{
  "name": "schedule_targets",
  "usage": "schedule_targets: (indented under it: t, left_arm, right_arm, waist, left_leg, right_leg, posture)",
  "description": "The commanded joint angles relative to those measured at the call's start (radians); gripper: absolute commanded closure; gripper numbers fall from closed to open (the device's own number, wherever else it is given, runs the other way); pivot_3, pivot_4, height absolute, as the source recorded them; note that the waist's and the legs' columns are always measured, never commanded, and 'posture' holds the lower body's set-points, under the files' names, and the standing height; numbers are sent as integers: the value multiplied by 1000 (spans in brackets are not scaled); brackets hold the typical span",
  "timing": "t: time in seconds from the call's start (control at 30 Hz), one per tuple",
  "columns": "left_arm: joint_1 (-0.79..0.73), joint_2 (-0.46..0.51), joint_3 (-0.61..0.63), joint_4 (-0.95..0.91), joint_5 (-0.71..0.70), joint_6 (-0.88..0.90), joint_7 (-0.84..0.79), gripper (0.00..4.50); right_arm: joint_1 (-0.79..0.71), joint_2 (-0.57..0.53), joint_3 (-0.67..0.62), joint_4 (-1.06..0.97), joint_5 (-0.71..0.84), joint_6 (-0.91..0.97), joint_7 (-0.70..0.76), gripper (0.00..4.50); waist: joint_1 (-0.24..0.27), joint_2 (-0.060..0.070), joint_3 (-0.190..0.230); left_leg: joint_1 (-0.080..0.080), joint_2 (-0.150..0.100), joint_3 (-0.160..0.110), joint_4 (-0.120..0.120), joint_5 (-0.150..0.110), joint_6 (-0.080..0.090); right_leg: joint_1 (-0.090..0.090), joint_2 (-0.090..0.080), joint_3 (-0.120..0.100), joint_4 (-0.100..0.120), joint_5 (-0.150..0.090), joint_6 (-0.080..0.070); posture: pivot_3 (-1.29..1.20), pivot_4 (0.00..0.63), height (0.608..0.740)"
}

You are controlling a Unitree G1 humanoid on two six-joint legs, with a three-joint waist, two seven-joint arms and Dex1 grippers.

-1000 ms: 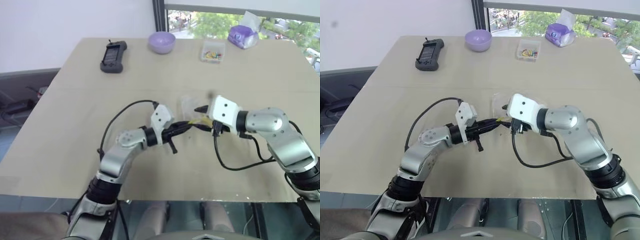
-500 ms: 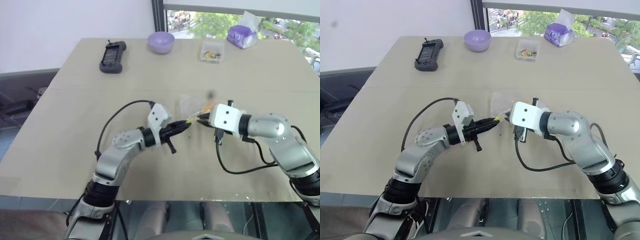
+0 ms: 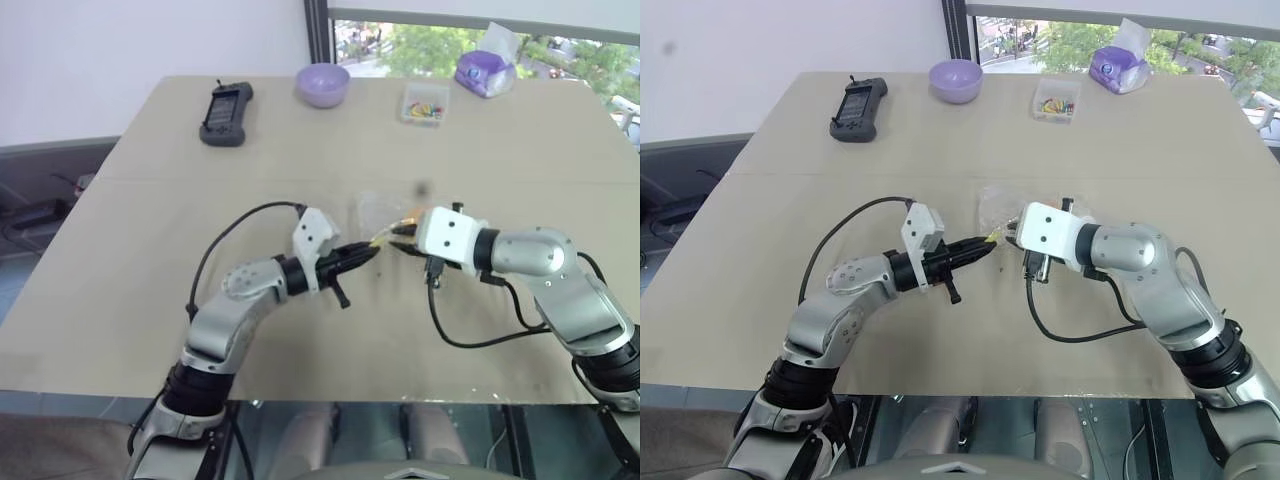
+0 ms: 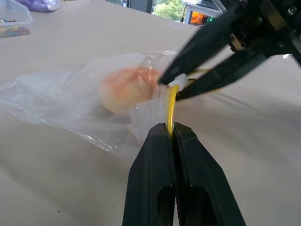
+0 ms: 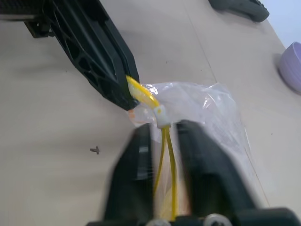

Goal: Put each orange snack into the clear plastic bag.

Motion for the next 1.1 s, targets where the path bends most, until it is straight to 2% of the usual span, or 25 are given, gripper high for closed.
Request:
schedule_targets:
  t: [0.03,0.77,0.87,1.1]
  left_arm:
    - [6,3,8,-63,-18,0,3,4500]
    - [7,1,1,-68,-25,14,3,4500]
    - [7,3,1,-67,-25,14,3,4500]
    - [7,3,3,-65,-25,16,4,4500]
  right_arm:
    - [-25,6,-18,-48,2,-9,0,2817]
    - [-10,6,1,-30,-63,-60,7,2817]
    - [-8,9,0,-31,-66,-57,6,3497]
    - [-15,14,-3,-34,-64,-49,5,3497]
  waist:
    - [0,0,0]
    - [0,0,0]
    - [0,0,0]
    - [0,0,0]
  left_leg:
    - [0,0,0,0,0,0]
    - [0,0,0,0,0,0]
    - [0,0,0,0,0,0]
    - [0,0,0,0,0,0]
  right_leg:
    - [0,0,0,0,0,0]
    - [0,0,0,0,0,0]
    - [0,0,0,0,0,0]
    - [0,0,0,0,0,0]
  posture:
    - [0,150,740]
    - [0,150,740]
    - [0,150,740]
    - [0,150,740]
